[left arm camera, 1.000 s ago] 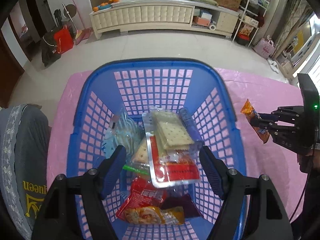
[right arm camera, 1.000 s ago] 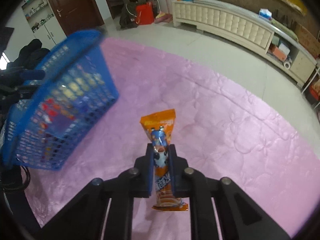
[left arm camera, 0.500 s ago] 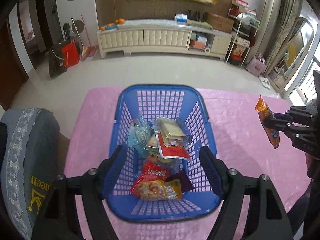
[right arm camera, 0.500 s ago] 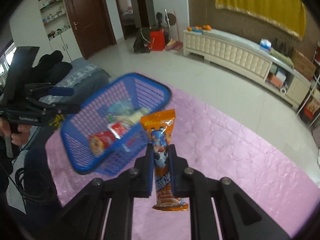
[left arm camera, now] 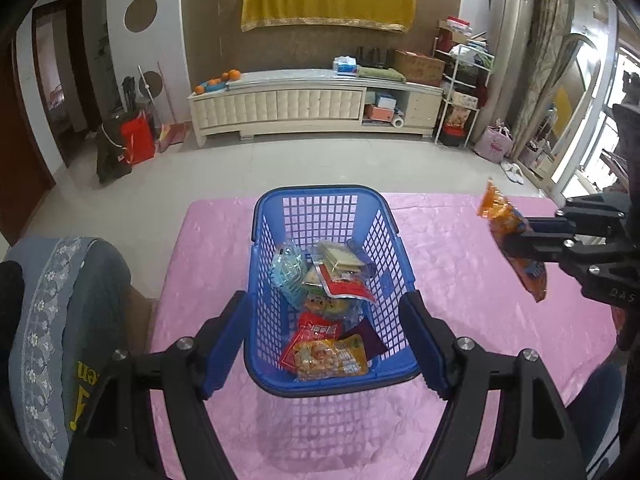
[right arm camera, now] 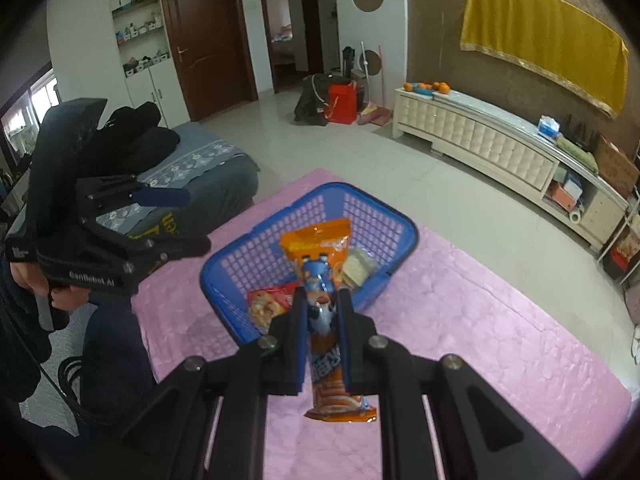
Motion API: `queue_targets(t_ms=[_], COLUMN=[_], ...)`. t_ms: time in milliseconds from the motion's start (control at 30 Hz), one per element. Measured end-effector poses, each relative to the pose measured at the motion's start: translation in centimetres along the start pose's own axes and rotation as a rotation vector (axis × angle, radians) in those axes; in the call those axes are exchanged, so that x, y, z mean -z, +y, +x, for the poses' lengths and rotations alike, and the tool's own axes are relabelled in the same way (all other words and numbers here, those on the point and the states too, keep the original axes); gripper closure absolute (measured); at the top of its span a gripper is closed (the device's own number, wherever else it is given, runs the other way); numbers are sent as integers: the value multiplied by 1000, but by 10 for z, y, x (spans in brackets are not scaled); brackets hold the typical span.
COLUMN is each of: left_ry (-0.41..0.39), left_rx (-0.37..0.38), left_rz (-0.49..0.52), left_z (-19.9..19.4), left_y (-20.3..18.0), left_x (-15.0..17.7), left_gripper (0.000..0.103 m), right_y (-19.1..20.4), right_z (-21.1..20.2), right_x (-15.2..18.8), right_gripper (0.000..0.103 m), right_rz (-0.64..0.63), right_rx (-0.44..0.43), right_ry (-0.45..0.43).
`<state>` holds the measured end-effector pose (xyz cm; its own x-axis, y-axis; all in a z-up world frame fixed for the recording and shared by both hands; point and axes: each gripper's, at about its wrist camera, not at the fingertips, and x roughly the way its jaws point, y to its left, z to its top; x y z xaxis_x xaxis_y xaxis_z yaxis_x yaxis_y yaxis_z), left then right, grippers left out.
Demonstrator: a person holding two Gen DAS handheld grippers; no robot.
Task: Organize snacks
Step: 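Carry the sausage stick into the basket and open the right tool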
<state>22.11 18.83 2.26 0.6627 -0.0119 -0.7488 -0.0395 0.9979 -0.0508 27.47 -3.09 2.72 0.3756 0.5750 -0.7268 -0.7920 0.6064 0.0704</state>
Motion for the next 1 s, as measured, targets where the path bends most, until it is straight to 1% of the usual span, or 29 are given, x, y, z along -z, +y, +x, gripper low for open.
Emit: queue_targets(t_ms=[167, 333, 433, 567, 700, 900, 1000], left_ry=[-1, -13, -3, 13, 19, 19, 15], left_rx=[54, 26, 13, 22, 17, 19, 13], left_rz=[3, 26, 32, -25, -50, -105, -119], left_z=[-1, 6, 15, 27, 35, 44, 47], left_y=[6, 16, 22, 40, 52, 68, 72], left_x=[7, 14, 19, 26, 30, 37, 41], left_gripper=[29, 29, 29, 29, 29, 29, 29], right_y=[20, 30, 35, 42, 46, 47, 53], right_z=[12, 36, 53, 80, 107, 138, 149], right_x=[-7, -13, -14, -17, -18, -11, -6], right_gripper=[86, 86, 86, 86, 86, 86, 86], right_rz=[-18, -23, -25, -23, -48, -42, -90], right_rx=[0, -25, -43, -57, -33, -26, 4], right_ry=[7, 33, 53, 89, 146, 212, 253])
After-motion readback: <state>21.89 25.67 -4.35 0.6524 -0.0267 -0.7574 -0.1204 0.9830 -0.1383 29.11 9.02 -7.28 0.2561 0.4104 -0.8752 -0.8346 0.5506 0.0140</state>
